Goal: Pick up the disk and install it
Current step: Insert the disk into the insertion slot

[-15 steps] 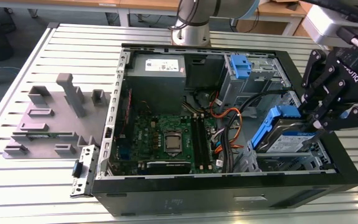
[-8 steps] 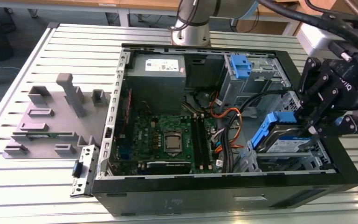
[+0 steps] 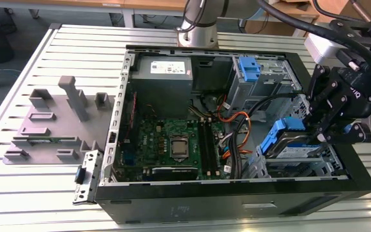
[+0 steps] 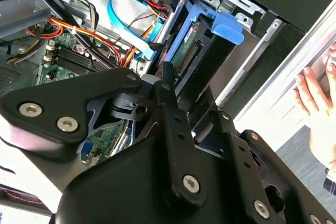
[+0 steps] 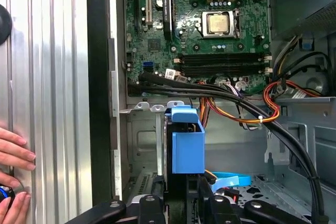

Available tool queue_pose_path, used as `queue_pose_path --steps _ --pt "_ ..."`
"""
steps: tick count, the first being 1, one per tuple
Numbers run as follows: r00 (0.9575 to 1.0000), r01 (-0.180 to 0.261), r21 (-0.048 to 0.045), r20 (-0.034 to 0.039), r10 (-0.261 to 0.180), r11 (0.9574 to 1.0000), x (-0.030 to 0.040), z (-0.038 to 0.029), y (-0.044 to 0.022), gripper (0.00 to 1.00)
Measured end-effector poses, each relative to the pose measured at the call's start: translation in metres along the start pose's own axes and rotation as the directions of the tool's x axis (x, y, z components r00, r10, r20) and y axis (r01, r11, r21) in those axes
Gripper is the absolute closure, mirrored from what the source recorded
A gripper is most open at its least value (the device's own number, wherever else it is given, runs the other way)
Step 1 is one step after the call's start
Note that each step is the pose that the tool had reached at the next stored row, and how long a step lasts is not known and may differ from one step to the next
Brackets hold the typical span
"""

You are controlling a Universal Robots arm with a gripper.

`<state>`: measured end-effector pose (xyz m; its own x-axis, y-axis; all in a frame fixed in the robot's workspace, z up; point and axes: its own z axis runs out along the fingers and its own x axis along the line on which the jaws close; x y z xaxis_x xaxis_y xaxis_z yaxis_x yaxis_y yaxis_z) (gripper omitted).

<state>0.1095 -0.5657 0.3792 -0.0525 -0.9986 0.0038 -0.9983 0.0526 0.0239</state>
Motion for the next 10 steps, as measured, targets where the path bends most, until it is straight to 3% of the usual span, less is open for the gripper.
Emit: queue_pose_path --steps 2,5,10 --pt "1.0 0.0 0.0 -0.0003 0.0 1.0 0.0 -0.0001 0.0 0.64" --pt "1.0 0.0 0.0 0.0 0.0 1.0 -0.0001 0.0 0.0 0.52" --pt "1.0 0.0 0.0 -0.0001 0.0 1.0 -0.001 0.0011 0.0 0.52"
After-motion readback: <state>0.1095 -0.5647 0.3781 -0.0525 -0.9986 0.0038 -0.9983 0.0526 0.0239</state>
